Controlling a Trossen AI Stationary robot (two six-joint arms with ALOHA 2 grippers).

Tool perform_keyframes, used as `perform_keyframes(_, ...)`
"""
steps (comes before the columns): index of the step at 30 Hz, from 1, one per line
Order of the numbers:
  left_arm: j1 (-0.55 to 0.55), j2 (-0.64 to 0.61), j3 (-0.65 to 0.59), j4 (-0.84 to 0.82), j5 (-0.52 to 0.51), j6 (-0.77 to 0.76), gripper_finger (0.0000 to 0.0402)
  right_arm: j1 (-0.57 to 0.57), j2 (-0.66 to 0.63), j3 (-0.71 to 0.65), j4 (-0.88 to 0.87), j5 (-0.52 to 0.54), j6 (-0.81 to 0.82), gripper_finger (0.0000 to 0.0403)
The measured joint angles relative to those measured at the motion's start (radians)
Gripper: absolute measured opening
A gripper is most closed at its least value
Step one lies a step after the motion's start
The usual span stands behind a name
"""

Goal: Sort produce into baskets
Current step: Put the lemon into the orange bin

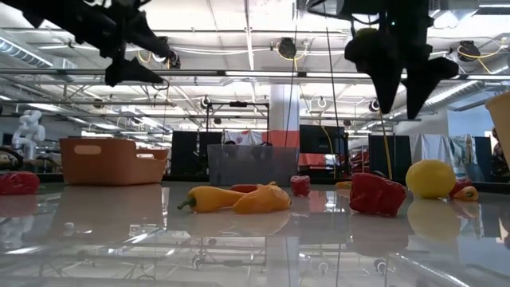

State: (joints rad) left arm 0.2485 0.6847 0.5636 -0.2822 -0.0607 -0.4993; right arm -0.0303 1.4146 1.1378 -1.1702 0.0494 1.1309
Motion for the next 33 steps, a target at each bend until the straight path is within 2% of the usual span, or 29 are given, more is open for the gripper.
perform_keyframes(11, 0.0, 0.102, 0.0, 0.029, 0.09, 0.011, 0.0319, 0.039, 0.01, -0.066, 0.108, -0.029, 0.114, 0.027)
perform_keyframes(20, 0.0, 0.104, 0.0, 0.071, 0.091, 0.01, 0.0319, 0.116, 0.011, -0.135, 0.17, -0.019, 0.308, 0.027)
perform_keyframes(33, 0.0, 0.107, 0.0, 0.092, 0.091, 0.012, 0.0319, 0.182, 0.011, -0.273, 0.332, -0.015, 0.438, 0.027)
